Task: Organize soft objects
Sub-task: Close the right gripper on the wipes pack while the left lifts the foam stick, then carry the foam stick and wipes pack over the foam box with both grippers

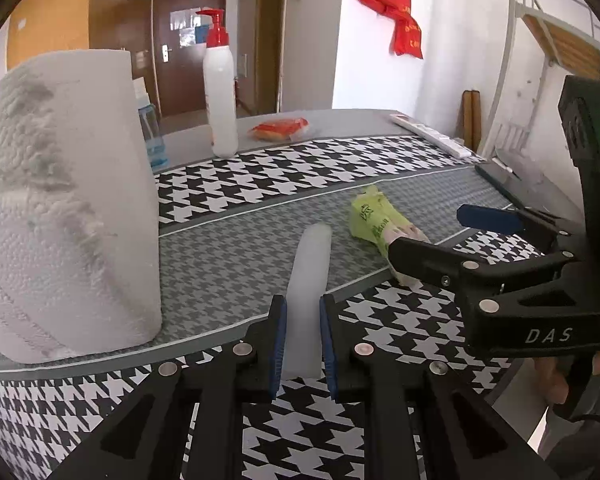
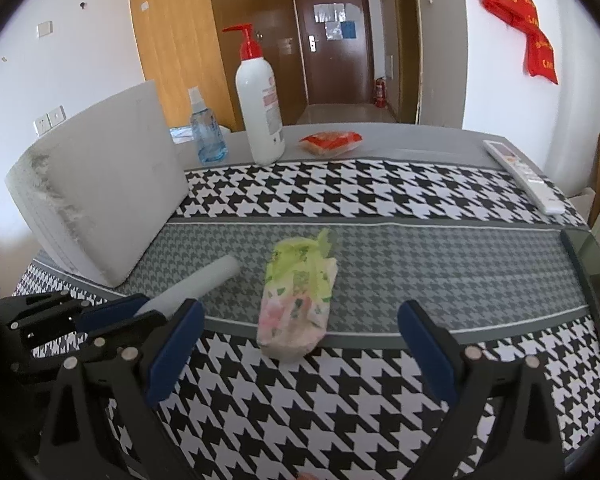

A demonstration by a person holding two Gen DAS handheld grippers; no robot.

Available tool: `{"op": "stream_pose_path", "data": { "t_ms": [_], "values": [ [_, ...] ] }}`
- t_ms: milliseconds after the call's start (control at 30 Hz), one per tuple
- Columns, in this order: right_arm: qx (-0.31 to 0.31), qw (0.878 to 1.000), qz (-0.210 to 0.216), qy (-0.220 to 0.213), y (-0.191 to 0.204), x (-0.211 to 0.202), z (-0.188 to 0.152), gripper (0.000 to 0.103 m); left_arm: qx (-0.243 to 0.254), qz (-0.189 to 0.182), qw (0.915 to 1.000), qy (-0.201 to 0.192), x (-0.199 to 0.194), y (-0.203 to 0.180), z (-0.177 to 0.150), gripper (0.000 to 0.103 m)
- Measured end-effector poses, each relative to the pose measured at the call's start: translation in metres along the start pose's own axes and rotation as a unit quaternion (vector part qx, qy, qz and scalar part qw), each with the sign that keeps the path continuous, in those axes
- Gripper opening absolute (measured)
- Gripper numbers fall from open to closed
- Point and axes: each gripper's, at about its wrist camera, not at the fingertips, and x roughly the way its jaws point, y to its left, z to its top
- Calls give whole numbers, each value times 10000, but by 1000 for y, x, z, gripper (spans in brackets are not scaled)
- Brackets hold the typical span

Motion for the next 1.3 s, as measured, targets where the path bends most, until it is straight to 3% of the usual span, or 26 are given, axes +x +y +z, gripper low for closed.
{"op": "stream_pose_path", "data": {
  "t_ms": [200, 600, 767, 900, 1100, 1300],
  "values": [
    [-70, 9999, 51, 63, 5, 4, 1, 93, -47, 4, 10000, -11, 0, 3, 0, 18],
    [94, 9985, -71, 525, -1, 23, 2, 68, -117, 12, 9999, -17, 0, 8, 0, 18],
    [-12, 9981, -151, 600, 4, 26, 1, 56, -148, 3, 9999, -27, -1, 9, -1, 18],
    [-25, 9974, -270, 671, 4, 30, 1, 41, -161, -11, 9999, -51, -4, 11, -2, 18],
    [-75, 9977, -268, 615, 6, 27, 0, 34, -179, -1, 9998, -65, -6, 11, -2, 18],
    [-59, 9978, -262, 611, 8, 21, -2, 34, -179, -5, 9998, -108, -10, 11, -4, 18]
  ]
}}
